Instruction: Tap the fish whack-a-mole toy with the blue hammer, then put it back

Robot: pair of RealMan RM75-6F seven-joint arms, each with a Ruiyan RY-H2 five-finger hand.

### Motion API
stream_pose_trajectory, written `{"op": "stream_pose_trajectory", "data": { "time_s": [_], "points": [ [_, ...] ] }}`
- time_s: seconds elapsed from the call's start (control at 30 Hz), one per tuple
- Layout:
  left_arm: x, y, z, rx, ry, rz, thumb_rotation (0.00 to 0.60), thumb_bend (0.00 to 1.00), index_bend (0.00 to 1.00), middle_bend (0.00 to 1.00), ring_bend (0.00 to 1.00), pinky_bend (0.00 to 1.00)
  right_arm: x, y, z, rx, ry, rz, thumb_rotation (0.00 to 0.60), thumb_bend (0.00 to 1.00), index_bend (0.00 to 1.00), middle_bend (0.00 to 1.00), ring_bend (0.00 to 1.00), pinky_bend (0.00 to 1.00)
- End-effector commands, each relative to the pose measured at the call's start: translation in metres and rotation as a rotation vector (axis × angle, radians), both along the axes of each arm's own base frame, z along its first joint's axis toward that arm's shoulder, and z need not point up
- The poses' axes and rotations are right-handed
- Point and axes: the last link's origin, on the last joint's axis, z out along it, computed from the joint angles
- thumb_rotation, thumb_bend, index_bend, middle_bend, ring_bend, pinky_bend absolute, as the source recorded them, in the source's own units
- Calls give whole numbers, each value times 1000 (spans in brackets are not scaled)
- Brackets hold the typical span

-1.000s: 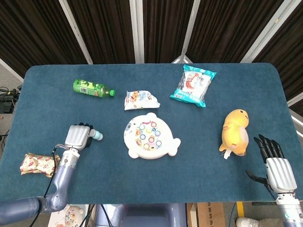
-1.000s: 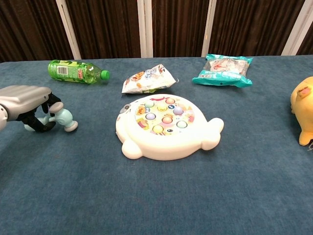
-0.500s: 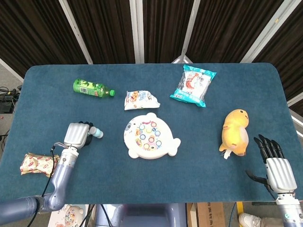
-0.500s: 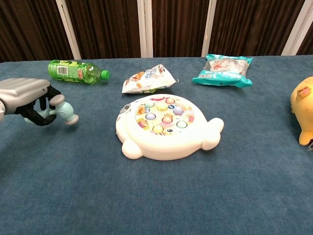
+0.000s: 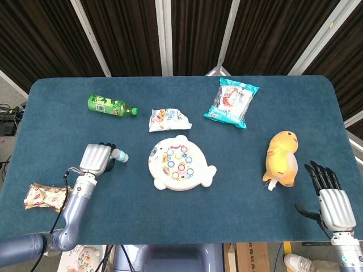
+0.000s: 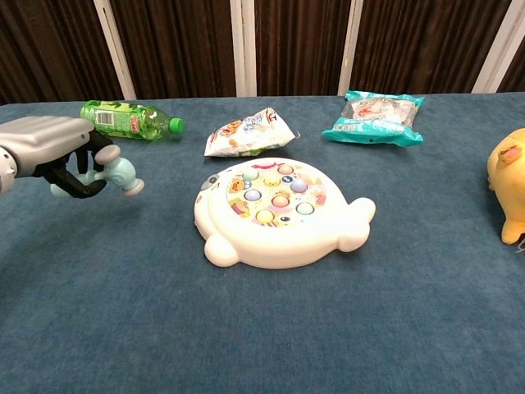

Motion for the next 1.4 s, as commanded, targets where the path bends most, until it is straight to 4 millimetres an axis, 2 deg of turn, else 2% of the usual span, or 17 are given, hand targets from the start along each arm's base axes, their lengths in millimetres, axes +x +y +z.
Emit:
{"op": "stream_pose_trajectory", "data": {
  "time_s": [0.03, 0.13, 0.4, 0.77, 0.93, 1.07, 1.2, 1.4],
  "points": [
    [9, 4, 3, -2, 1, -19, 600, 702, 639, 512, 444, 628, 0, 0, 0, 0, -1, 0, 600, 188, 0, 0, 0, 0],
    [25, 10, 7, 2, -9, -45, 600, 707, 637, 511, 451, 637, 0, 0, 0, 1, -5, -2, 600, 189, 0, 0, 0, 0],
    [83, 27, 13, -1, 2, -139, 600, 708, 639, 512, 453, 638, 0, -2, 0, 4, -24, -9, 600, 188, 0, 0, 0, 0],
    [165, 49, -10, -56, 87, -226, 600, 718, 664, 538, 485, 669, -3, -7, -1, 16, -73, -48, 600, 188, 0, 0, 0, 0],
    [190, 52, -22, -81, 134, -250, 600, 719, 667, 543, 489, 670, -4, -8, 0, 21, -92, -63, 600, 188, 0, 0, 0, 0],
    [197, 52, -30, -100, 159, -253, 600, 719, 668, 543, 489, 670, -5, -8, 2, 20, -102, -73, 600, 188, 0, 0, 0, 0],
    [196, 51, -37, -136, 176, -236, 600, 719, 668, 543, 489, 670, -7, -7, 5, 15, -107, -81, 600, 188, 0, 0, 0, 0],
    [192, 53, -34, -164, 207, -214, 600, 719, 668, 543, 489, 670, -7, -6, 6, 11, -104, -80, 600, 188, 0, 0, 0, 0]
  ]
}}
